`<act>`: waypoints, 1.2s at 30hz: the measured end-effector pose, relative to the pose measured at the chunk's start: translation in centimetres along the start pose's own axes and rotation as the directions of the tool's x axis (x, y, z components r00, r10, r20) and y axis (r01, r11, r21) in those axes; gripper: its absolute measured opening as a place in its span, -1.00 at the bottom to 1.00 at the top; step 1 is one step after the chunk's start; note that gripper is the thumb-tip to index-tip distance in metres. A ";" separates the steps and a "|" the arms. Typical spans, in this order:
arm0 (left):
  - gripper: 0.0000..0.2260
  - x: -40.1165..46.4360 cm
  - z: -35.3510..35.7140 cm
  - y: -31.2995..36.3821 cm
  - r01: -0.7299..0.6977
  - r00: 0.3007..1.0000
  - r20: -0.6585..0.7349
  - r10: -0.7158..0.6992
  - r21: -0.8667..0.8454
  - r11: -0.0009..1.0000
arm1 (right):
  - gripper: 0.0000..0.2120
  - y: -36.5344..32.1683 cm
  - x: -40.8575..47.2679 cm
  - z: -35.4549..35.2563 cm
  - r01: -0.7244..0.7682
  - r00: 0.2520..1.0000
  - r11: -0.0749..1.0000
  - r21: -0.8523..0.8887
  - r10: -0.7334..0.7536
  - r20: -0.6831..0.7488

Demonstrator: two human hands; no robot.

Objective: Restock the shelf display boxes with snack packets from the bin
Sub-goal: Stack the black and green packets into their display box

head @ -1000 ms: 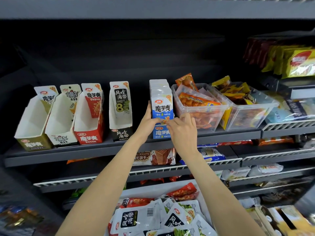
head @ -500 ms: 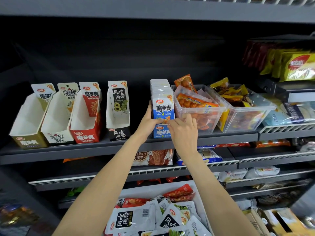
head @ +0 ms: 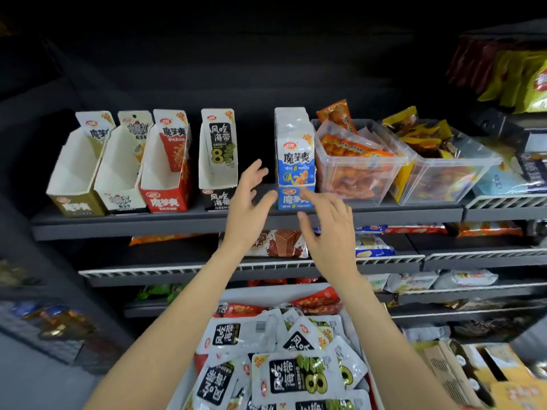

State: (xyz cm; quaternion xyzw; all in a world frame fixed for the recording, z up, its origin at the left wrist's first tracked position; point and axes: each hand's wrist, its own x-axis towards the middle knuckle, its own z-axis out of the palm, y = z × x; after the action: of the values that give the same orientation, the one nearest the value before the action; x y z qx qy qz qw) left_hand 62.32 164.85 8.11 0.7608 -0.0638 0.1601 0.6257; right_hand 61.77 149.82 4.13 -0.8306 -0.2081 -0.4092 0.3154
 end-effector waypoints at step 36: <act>-0.35 -20.6 -7.3 -11.2 0.035 0.742 0.332 -0.583 0.848 0.528 | -0.59 -0.8 -16.6 -4.1 -0.392 0.567 0.873 -0.292 0.479 0.671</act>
State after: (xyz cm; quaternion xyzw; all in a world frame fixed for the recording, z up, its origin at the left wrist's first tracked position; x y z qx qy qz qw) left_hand 45.10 172.13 -7.76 0.9640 -0.0283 -0.1911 0.1826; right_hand 49.40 146.04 -7.15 -0.9640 -0.0811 0.0328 0.2512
